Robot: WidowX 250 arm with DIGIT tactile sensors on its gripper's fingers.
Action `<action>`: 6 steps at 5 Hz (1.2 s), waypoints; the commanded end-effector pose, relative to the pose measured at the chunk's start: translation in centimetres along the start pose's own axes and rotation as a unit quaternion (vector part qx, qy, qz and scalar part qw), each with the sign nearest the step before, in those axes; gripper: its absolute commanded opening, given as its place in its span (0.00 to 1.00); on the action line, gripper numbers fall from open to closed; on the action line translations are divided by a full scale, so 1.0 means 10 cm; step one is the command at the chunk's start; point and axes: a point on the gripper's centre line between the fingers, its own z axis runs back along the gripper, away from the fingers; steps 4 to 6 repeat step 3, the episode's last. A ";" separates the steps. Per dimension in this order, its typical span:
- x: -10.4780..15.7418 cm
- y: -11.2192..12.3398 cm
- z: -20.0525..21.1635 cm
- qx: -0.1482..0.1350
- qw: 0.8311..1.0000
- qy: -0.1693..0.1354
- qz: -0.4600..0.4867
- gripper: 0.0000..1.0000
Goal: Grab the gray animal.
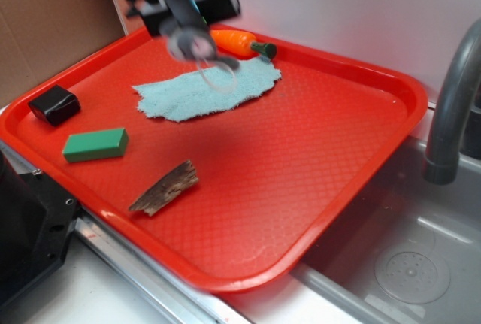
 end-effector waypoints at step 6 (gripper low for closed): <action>0.02 0.45 1.02 0.000 0.997 0.043 -0.070 0.00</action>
